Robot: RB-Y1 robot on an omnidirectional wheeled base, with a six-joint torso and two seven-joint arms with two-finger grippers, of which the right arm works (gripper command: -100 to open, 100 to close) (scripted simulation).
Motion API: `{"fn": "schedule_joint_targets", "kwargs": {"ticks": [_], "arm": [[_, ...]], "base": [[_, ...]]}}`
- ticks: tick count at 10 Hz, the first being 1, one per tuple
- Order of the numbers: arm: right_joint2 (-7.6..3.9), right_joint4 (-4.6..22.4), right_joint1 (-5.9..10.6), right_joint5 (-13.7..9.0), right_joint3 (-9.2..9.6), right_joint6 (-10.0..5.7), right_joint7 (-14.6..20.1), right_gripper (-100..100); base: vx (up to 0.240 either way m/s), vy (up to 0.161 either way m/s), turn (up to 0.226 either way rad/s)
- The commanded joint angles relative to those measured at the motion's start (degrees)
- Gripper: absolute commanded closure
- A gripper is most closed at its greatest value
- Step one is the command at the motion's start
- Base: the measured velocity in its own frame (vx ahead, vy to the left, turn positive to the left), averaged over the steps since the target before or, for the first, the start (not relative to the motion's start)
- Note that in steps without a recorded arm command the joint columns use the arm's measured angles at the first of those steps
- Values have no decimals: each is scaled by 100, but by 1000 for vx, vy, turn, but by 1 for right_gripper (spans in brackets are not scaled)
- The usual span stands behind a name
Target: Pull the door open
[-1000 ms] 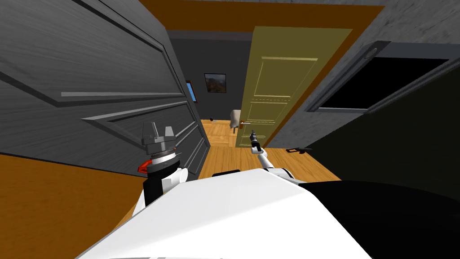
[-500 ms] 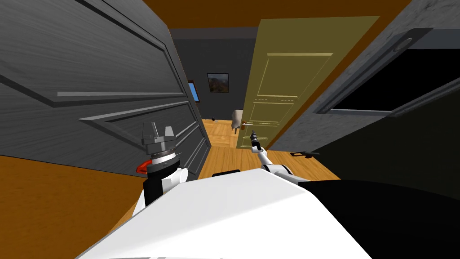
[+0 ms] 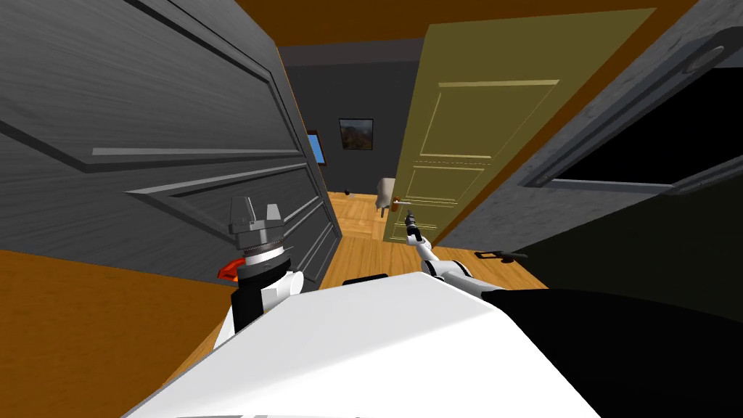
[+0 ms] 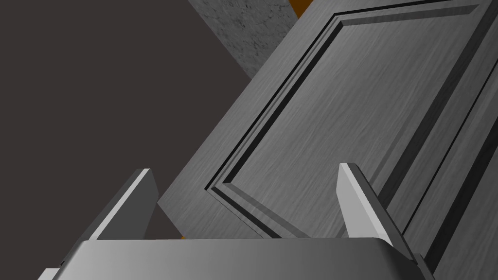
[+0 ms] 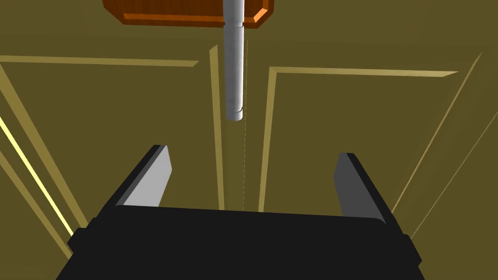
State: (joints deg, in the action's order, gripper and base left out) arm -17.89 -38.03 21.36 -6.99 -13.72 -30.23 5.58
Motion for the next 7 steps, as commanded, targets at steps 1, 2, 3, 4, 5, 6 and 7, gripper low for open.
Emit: {"fn": "schedule_joint_targets", "kwargs": {"ticks": [1,2,3,4,5,6,7], "arm": [[-33,185,99,-12,-33,-6,4,-100],[-54,308,166,-19,-52,-10,7,-100],[-90,513,279,-32,-85,-18,11,-100],[-105,598,326,-37,-98,-21,13,-100],[-119,683,372,-42,-111,-24,15,-100],[-134,769,419,-47,-125,-28,17,-100],[-143,820,447,-50,-133,-29,18,-100]], "base": [[61,-45,95],[63,-41,105],[77,-57,90],[72,-61,84],[51,-44,65],[37,-31,52],[27,-24,38]]}}
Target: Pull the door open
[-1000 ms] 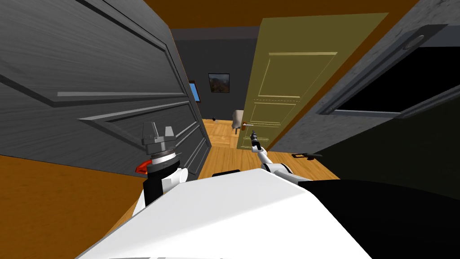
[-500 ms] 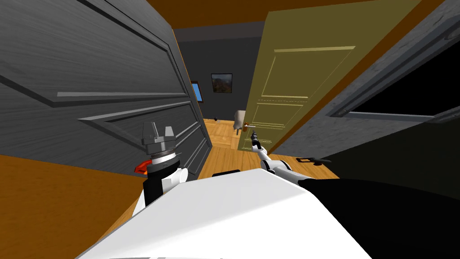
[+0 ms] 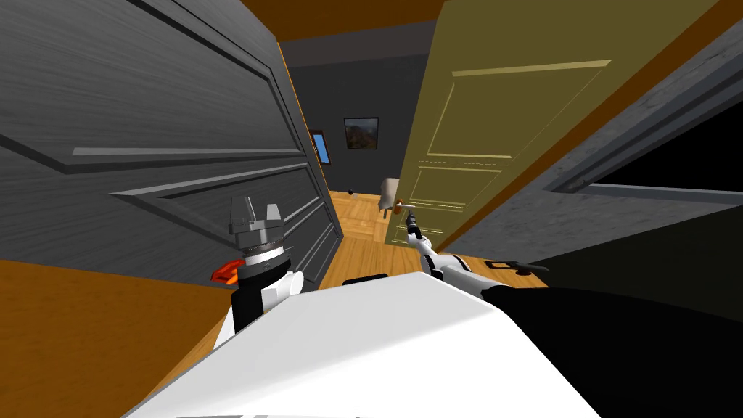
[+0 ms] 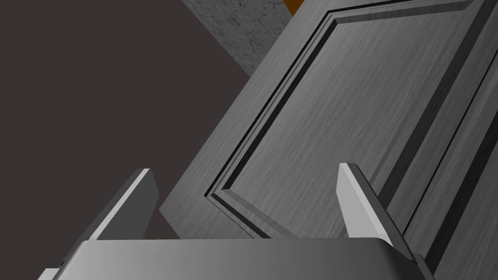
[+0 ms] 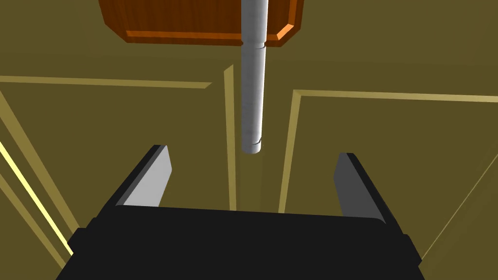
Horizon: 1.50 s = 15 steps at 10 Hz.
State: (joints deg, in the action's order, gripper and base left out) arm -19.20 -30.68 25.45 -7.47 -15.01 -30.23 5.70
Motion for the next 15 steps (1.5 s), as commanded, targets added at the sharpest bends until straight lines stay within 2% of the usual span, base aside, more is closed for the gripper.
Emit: {"fn": "schedule_joint_targets", "kwargs": {"ticks": [1,3,10,11,12,15], "arm": [[-26,169,86,-6,-17,-33,7,-100],[-58,170,56,-15,-27,-57,25,-100],[-211,231,-21,-65,-104,-94,95,-100],[-163,85,-84,-66,-114,-34,60,-100],[-163,85,-84,-66,-114,-34,60,100],[-163,85,-84,-66,-114,-34,60,100]], "base": [[28,-21,42],[61,-25,29],[192,-66,52],[85,-32,12],[-14,3,-7],[-23,8,-1]]}}
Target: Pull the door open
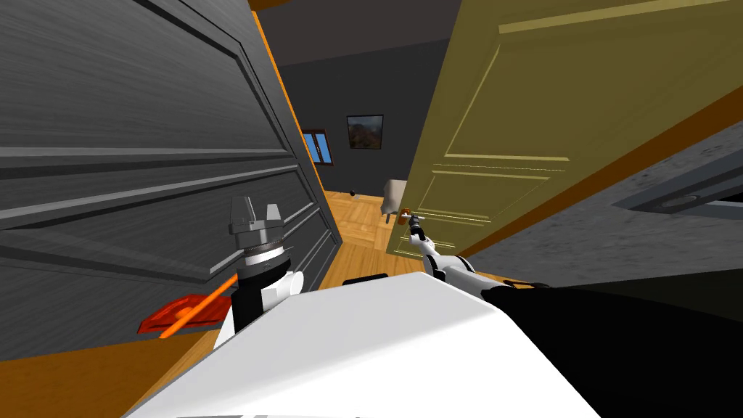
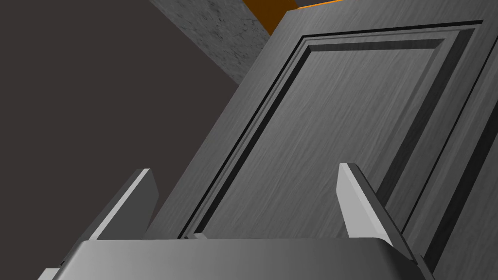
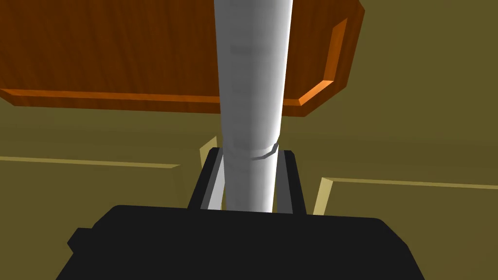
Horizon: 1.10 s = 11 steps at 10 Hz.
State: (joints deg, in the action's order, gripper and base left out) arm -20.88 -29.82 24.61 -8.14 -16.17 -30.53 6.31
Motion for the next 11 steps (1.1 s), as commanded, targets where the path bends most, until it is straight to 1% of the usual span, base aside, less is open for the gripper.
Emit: {"fn": "schedule_joint_targets", "kwargs": {"ticks": [1,2,3,8,9,10,11], "arm": [[4,-1,-1,1,2,-3,-1,100],[4,-1,-1,1,2,-3,-1,100],[-8,-9,-16,28,73,3,69,100],[-69,-77,-48,145,387,-9,385,100],[-69,-77,-48,145,387,-9,385,100],[-95,-106,-62,195,519,-14,517,100],[-110,-124,-70,225,600,-17,599,100]], "base": [[-9,3,-2],[0,0,0],[-117,-25,85],[-216,-66,126],[-160,-53,65],[-210,-63,138],[-284,-117,171]]}}
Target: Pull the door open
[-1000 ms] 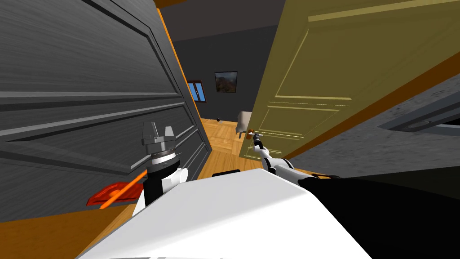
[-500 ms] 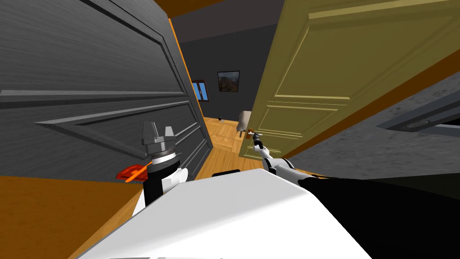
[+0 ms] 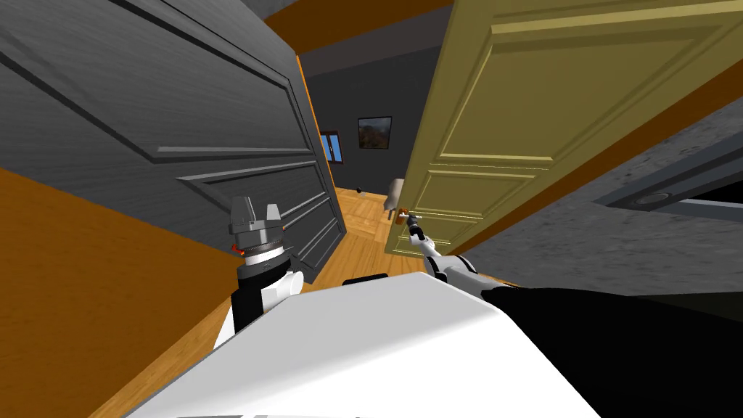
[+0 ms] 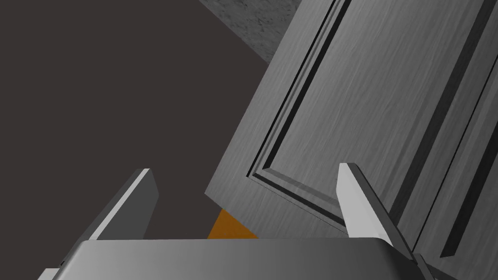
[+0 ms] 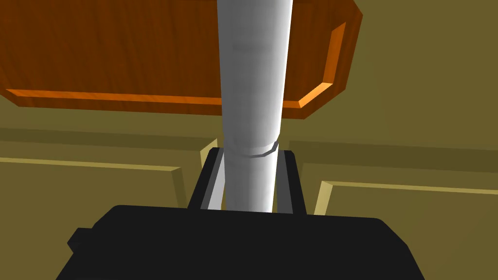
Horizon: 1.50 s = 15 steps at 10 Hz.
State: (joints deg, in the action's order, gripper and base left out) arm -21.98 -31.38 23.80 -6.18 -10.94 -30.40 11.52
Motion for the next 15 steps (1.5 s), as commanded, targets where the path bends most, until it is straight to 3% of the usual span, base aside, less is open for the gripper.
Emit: {"fn": "schedule_joint_targets", "kwargs": {"ticks": [1,2,9,15], "arm": [[-8,23,7,44,119,-32,119,100],[-14,-21,-2,26,73,1,78,100],[-105,-133,-80,210,610,-92,579,100],[-93,-55,-23,222,700,-116,608,100]], "base": [[-257,-94,136],[-106,-30,45],[-243,-74,125],[-190,-64,104]]}}
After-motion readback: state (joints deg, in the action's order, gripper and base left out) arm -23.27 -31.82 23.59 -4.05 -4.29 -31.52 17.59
